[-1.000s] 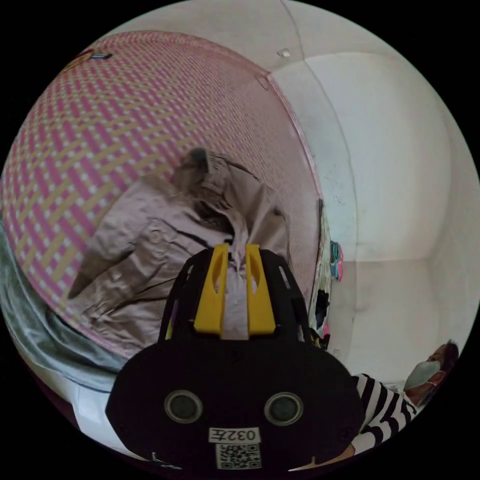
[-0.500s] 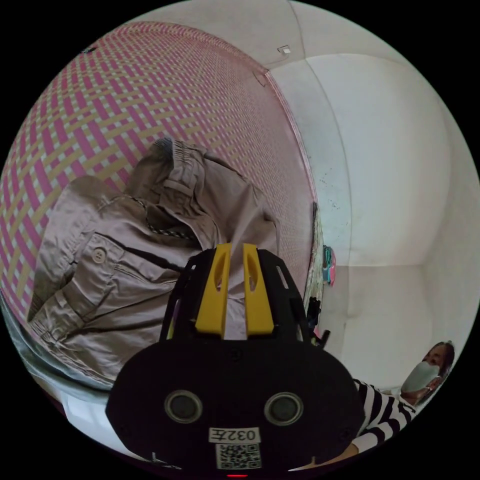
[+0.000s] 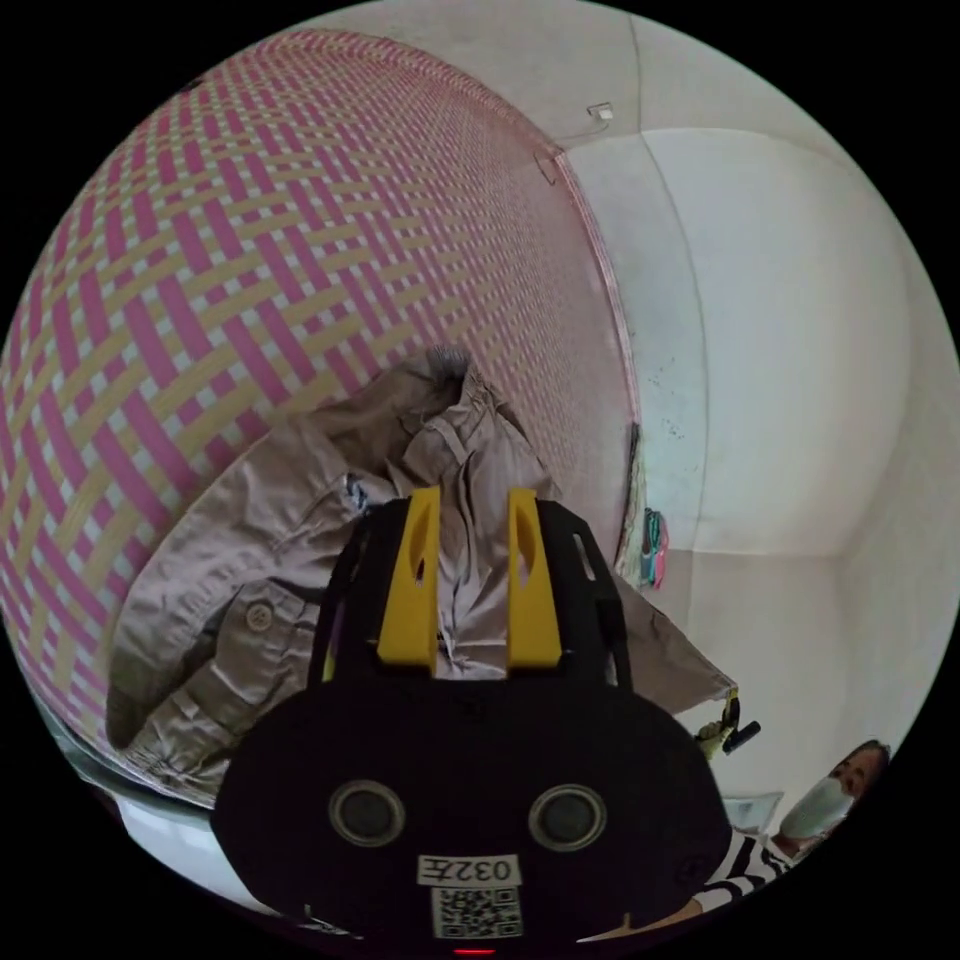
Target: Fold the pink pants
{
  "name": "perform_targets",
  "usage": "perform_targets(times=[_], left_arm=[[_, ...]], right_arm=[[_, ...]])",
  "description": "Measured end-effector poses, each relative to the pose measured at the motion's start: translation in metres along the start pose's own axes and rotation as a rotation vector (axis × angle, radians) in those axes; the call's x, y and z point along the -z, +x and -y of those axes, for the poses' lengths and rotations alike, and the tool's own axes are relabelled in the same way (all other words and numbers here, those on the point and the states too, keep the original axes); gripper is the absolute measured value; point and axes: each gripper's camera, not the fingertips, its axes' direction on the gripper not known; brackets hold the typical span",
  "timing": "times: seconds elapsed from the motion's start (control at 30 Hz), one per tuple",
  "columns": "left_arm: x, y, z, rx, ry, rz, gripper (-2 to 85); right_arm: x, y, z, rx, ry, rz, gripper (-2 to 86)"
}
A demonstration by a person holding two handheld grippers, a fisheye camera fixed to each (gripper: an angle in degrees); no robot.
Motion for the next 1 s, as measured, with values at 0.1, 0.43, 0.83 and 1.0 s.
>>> perform_targets(times=[0.1,0.43,0.83,1.0], left_arm=[[-0.014,0.0,0.026,-0.021,-0.009,0.041,8.1],[-0.068,0.0,0.08,-0.165,-0.133,0.048,4.9],[-0.02,0.005,0.104,-0.345,-0.035,-0.168,-0.9],[-0.076,-0.003,0.114,-0.168,-0.091,0.104,2.2]], right_arm=[[-0.005,-0.008,-0.004,-0.029,-0.041,-0.06,-1.0],[-0.006,-0.001,-0.027,-0.191,-0.05,-0.055,-0.9],[0.029,0.102,-0.029,-0.45,-0.031,-0.175,-0.7],[-0.067,0.227,-0.039,-0.685,-0.173,-0.193,3.7]])
